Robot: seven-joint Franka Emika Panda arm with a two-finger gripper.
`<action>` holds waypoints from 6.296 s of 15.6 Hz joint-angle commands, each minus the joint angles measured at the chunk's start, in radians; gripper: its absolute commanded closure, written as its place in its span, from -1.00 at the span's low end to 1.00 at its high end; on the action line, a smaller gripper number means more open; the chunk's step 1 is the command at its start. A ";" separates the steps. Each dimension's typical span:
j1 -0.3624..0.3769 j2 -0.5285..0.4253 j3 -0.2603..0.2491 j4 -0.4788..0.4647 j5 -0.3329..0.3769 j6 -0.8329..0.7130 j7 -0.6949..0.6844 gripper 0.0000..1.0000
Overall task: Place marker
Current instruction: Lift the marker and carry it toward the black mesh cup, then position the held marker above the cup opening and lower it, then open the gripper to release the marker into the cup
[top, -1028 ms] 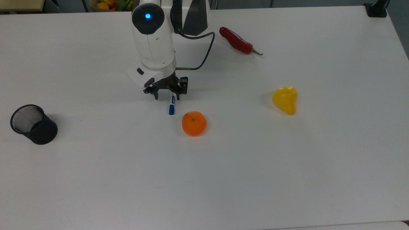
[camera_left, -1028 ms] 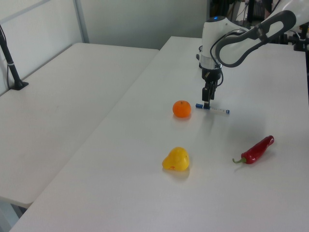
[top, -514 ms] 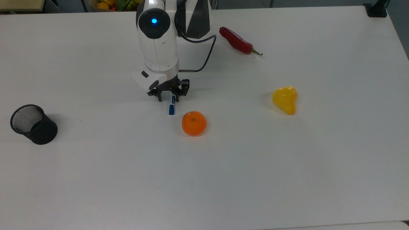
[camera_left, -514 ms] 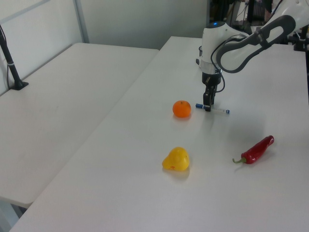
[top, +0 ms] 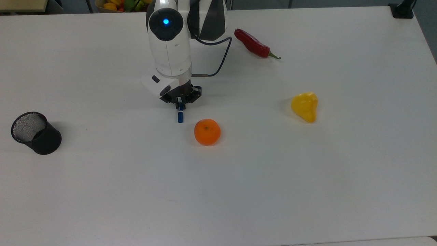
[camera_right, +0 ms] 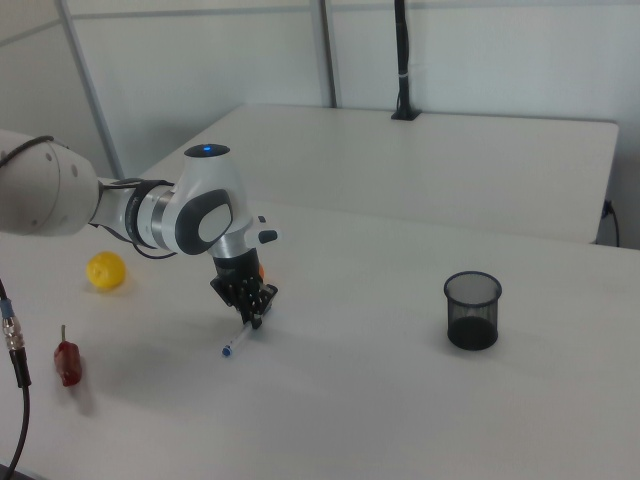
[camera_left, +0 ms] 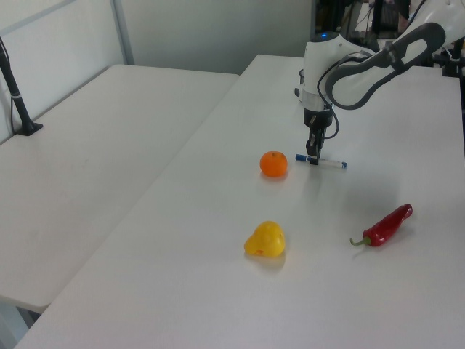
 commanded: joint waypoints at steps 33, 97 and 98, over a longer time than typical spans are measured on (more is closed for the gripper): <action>-0.067 -0.367 -0.174 0.177 0.088 -0.129 0.017 1.00; -0.218 -0.023 -0.294 0.116 0.134 0.880 0.028 -1.00; -0.213 -0.058 -0.292 0.115 0.134 0.817 0.030 -1.00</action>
